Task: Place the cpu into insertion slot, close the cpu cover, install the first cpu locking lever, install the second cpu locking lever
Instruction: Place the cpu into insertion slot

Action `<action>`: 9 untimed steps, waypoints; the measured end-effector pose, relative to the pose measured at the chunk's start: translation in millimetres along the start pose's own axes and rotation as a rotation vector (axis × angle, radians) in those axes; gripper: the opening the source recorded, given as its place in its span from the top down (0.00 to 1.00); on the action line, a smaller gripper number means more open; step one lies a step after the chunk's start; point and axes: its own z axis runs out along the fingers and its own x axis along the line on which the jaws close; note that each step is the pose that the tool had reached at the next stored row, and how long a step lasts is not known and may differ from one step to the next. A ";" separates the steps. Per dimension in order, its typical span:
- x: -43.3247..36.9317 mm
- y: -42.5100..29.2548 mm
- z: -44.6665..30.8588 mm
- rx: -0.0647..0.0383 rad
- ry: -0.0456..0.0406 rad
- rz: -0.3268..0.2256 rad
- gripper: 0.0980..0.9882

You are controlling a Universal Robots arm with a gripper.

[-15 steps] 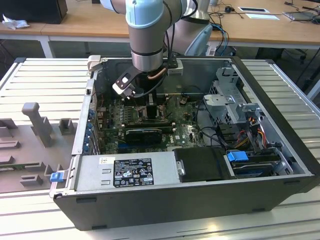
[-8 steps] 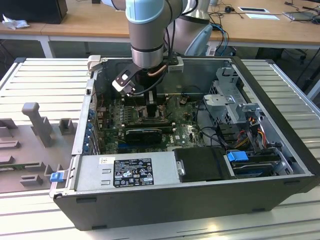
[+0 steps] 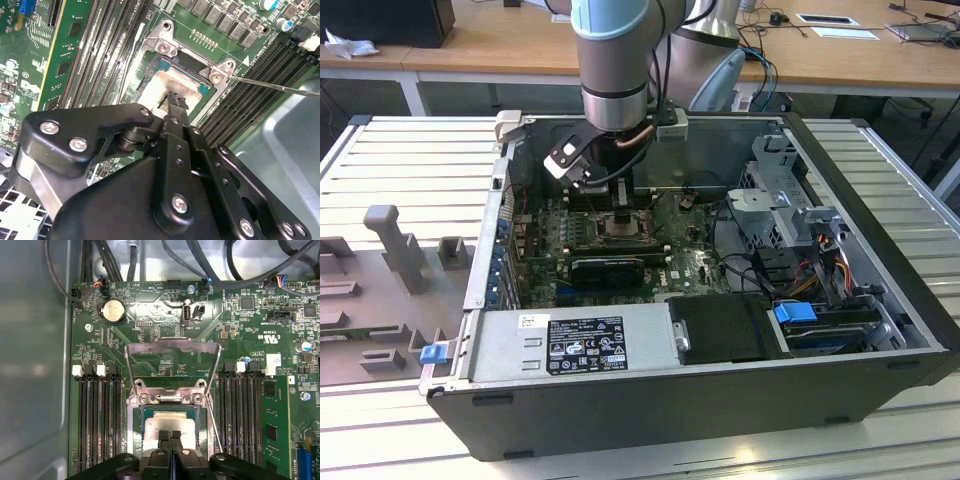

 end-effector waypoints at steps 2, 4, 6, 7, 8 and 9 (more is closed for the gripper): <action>0.0 0.2 -2.5 0.000 -0.0002 0.000 0.99; 0.0 0.4 -3.9 0.000 -0.0004 0.000 0.99; 0.1 0.5 -5.2 0.000 -0.0006 0.000 0.99; 0.1 0.5 -5.9 0.000 -0.0006 0.000 0.99; 0.1 0.6 -6.6 0.000 -0.0006 0.000 0.99; 0.1 0.7 -7.1 0.000 -0.0010 0.000 0.99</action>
